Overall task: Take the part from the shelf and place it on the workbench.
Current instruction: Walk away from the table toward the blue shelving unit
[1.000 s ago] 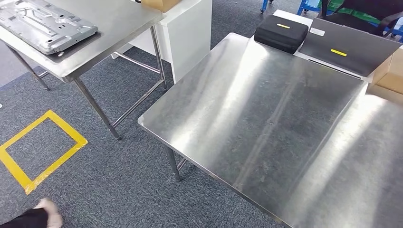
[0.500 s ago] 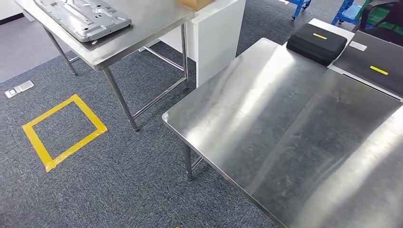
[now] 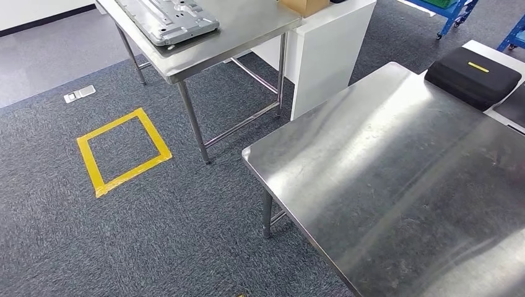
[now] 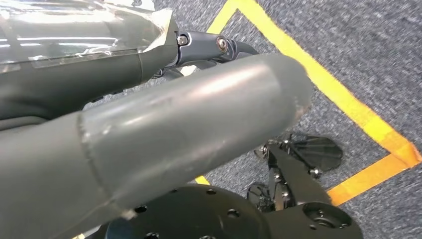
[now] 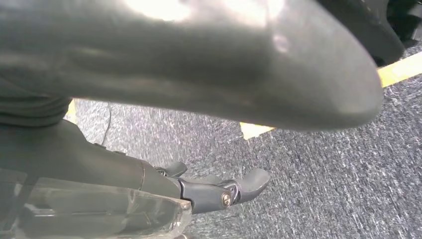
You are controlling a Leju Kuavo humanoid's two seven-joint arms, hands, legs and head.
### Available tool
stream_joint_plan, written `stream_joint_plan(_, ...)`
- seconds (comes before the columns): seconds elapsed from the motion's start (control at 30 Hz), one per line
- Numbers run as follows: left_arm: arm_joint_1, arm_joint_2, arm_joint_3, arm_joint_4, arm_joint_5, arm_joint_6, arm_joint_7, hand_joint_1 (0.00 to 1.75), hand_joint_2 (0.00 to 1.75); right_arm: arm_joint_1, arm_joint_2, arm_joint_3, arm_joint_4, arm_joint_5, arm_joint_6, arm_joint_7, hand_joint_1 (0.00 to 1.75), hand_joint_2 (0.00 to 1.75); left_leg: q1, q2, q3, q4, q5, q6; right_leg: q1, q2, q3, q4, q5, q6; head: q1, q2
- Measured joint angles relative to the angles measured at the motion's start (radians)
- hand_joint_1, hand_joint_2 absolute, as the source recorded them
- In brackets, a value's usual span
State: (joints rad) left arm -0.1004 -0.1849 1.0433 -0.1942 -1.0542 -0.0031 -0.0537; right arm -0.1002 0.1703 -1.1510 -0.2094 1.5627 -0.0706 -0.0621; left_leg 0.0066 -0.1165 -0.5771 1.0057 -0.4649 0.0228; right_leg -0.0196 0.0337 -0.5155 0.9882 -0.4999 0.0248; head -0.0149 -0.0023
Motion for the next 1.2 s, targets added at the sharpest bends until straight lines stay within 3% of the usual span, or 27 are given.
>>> stream_joint_plan(0.07, 0.0, 0.002, 0.006, 0.0, 0.003, 0.002, -0.002, 0.0, 0.0, 0.0, 0.001, 0.01, 0.0, 0.0, 0.0, -0.006, 0.0, 0.0, 0.002, 0.042, -0.028, 0.058, -0.037, -0.008, -0.005, -0.021, 0.005, -0.004, 0.003, -0.015, -0.005, 0.0)
stream_joint_plan(0.13, -0.002, 0.002, 0.01, 0.0, 0.004, 0.003, -0.006, 0.0, 0.0, 0.002, 0.001, 0.014, 0.0, 0.0, 0.0, -0.008, 0.0, 0.0, 0.004, 0.089, -0.093, 0.189, -0.103, -0.016, -0.001, -0.047, 0.008, -0.004, -0.001, -0.026, -0.01, 0.0)
stream_joint_plan(0.2, -0.002, 0.002, 0.013, 0.0, 0.004, 0.004, -0.009, 0.0, 0.0, 0.004, 0.0, 0.018, 0.001, 0.0, 0.0, -0.008, 0.0, 0.0, 0.009, 0.103, -0.146, 0.288, -0.132, -0.022, 0.003, -0.074, 0.01, -0.004, -0.005, -0.031, -0.01, 0.0)
stream_joint_plan(0.23, -0.001, 0.002, 0.014, 0.0, 0.004, 0.004, -0.01, 0.0, 0.0, 0.004, 0.0, 0.021, 0.001, -0.001, 0.0, -0.008, 0.0, 0.0, 0.011, 0.107, -0.147, 0.285, -0.118, -0.024, 0.004, -0.086, 0.011, -0.004, -0.007, -0.032, -0.01, 0.0)
stream_joint_plan(0.27, -0.001, 0.002, 0.015, 0.0, 0.004, 0.004, -0.011, 0.0, 0.0, 0.003, 0.001, 0.023, 0.001, -0.001, 0.0, -0.008, 0.0, 0.0, 0.013, 0.114, -0.125, 0.241, -0.089, -0.024, 0.004, -0.097, 0.013, -0.004, -0.009, -0.031, -0.01, 0.0)
stream_joint_plan(0.33, -0.002, 0.003, 0.016, 0.0, 0.004, 0.005, -0.012, 0.0, 0.0, 0.002, 0.002, 0.027, 0.001, -0.001, 0.001, -0.008, 0.0, 0.0, 0.012, 0.154, -0.052, 0.103, -0.026, -0.021, 0.008, -0.115, 0.02, -0.003, -0.016, -0.024, -0.011, 0.0)
stream_joint_plan(0.4, -0.006, 0.003, 0.018, 0.0, 0.004, 0.005, -0.013, 0.0, 0.0, 0.002, 0.002, 0.03, 0.001, 0.0, 0.001, -0.008, 0.0, 0.0, 0.006, 0.183, -0.009, 0.023, -0.005, -0.013, 0.016, -0.13, 0.026, -0.003, -0.024, -0.013, -0.007, 0.0)
stream_joint_plan(0.47, -0.006, 0.003, 0.02, 0.0, 0.004, 0.007, -0.012, 0.0, 0.0, 0.0, 0.002, 0.033, 0.001, 0.0, 0.004, -0.008, 0.0, 0.0, -0.001, 0.17, -0.008, 0.014, -0.007, -0.003, 0.02, -0.147, 0.032, -0.006, -0.029, -0.002, -0.003, 0.0)
stream_joint_plan(0.5, -0.005, 0.004, 0.021, 0.0, 0.004, 0.009, -0.011, 0.0, 0.0, -0.001, 0.002, 0.036, 0.001, 0.0, 0.006, -0.007, 0.0, 0.0, -0.002, 0.16, -0.007, 0.01, -0.004, 0.003, 0.019, -0.145, 0.034, -0.003, -0.032, 0.003, -0.003, 0.0)
stream_joint_plan(0.53, -0.005, 0.003, 0.022, 0.0, 0.004, 0.012, -0.01, 0.0, 0.0, -0.002, 0.003, 0.038, 0.001, 0.0, 0.008, -0.007, 0.0, 0.0, -0.001, 0.15, -0.005, 0.005, 0.0, 0.011, 0.018, -0.13, 0.029, 0.01, -0.043, 0.006, -0.002, 0.0)
stream_joint_plan(0.57, -0.005, 0.003, 0.022, 0.0, 0.002, 0.014, -0.008, 0.0, 0.0, -0.002, 0.003, 0.04, 0.001, 0.0, 0.01, -0.007, 0.0, 0.0, 0.0, 0.139, -0.003, 0.001, 0.003, 0.019, 0.016, -0.106, 0.016, 0.042, -0.062, 0.005, -0.001, 0.0)
stream_joint_plan(0.63, -0.007, 0.002, 0.022, 0.0, -0.002, 0.017, -0.005, 0.0, 0.0, 0.001, 0.004, 0.042, 0.002, -0.001, 0.011, -0.007, 0.0, 0.0, 0.001, 0.115, -0.003, -0.002, 0.007, 0.027, 0.012, -0.056, -0.044, 0.167, -0.12, -0.004, 0.002, 0.0)
stream_joint_plan(0.7, -0.008, 0.002, 0.022, 0.0, -0.005, 0.017, -0.004, 0.0, 0.0, 0.006, 0.004, 0.043, 0.002, -0.002, 0.011, -0.007, 0.0, 0.0, -0.001, 0.086, -0.003, -0.002, 0.008, 0.029, 0.01, -0.041, -0.105, 0.28, -0.154, -0.003, 0.002, 0.0)
stream_joint_plan(0.73, -0.007, 0.002, 0.022, 0.0, -0.006, 0.017, -0.004, 0.0, 0.0, 0.007, 0.004, 0.044, 0.002, -0.002, 0.011, -0.007, 0.0, 0.0, -0.002, 0.071, -0.003, -0.002, 0.008, 0.029, 0.01, -0.039, -0.114, 0.288, -0.148, 0.003, 0.003, 0.0)
stream_joint_plan(0.77, -0.006, 0.002, 0.022, 0.0, -0.006, 0.017, -0.004, 0.0, 0.0, 0.008, 0.003, 0.044, 0.002, -0.002, 0.011, -0.007, 0.0, 0.0, -0.002, 0.056, -0.002, -0.001, 0.008, 0.029, 0.01, -0.035, -0.103, 0.253, -0.124, 0.012, 0.003, 0.0)
stream_joint_plan(0.83, -0.006, 0.002, 0.022, 0.0, -0.007, 0.017, -0.004, 0.0, 0.0, 0.007, 0.002, 0.047, 0.002, -0.002, 0.012, -0.008, 0.0, 0.0, -0.003, 0.029, 0.0, 0.001, 0.007, 0.026, 0.007, -0.009, -0.048, 0.117, -0.059, 0.025, 0.003, 0.0)
stream_joint_plan(0.9, -0.006, 0.002, 0.022, 0.0, -0.007, 0.017, -0.006, 0.0, 0.0, 0.006, 0.001, 0.049, 0.002, -0.001, 0.014, -0.009, 0.0, 0.0, -0.005, 0.009, 0.0, 0.003, 0.006, 0.019, 0.006, 0.017, -0.012, 0.024, -0.02, 0.02, 0.003, 0.0)
stream_joint_plan(0.97, -0.005, 0.001, 0.022, 0.0, -0.007, 0.017, -0.008, 0.0, 0.0, 0.003, 0.001, 0.052, 0.003, -0.001, 0.016, -0.009, 0.0, 0.0, -0.006, -0.005, -0.004, 0.002, 0.007, 0.008, 0.011, 0.013, -0.005, 0.011, -0.012, 0.004, 0.002, 0.0)
stream_joint_plan(1.0, -0.004, 0.001, 0.022, 0.0, -0.007, 0.017, -0.009, 0.0, 0.0, 0.002, 0.002, 0.053, 0.003, -0.001, 0.016, -0.01, 0.0, 0.0, -0.004, -0.007, -0.007, 0.004, 0.007, 0.004, 0.009, 0.005, -0.002, 0.009, -0.009, -0.004, 0.002, 0.0)
stream_joint_plan(1.07, -0.003, 0.001, 0.022, 0.0, -0.007, 0.018, -0.009, 0.0, 0.0, 0.001, 0.004, 0.055, 0.003, -0.001, 0.016, -0.01, 0.0, 0.0, -0.002, 0.023, -0.026, 0.04, -0.018, -0.005, 0.004, -0.015, 0.001, 0.005, -0.004, -0.02, -0.001, 0.0)
stream_joint_plan(1.13, -0.005, 0.0, 0.022, 0.0, -0.007, 0.019, -0.009, 0.0, 0.0, 0.004, 0.005, 0.055, 0.003, -0.001, 0.016, -0.01, 0.0, 0.0, -0.002, 0.075, -0.08, 0.152, -0.08, -0.013, 0.006, -0.039, 0.002, 0.004, -0.005, -0.032, -0.005, 0.0)
stream_joint_plan(1.2, -0.006, -0.002, 0.022, 0.0, -0.007, 0.019, -0.009, 0.0, 0.0, 0.007, 0.005, 0.055, 0.003, 0.0, 0.016, -0.01, 0.0, 0.0, 0.003, 0.099, -0.141, 0.275, -0.129, -0.02, 0.011, -0.068, 0.002, 0.004, -0.008, -0.038, -0.007, 0.0)
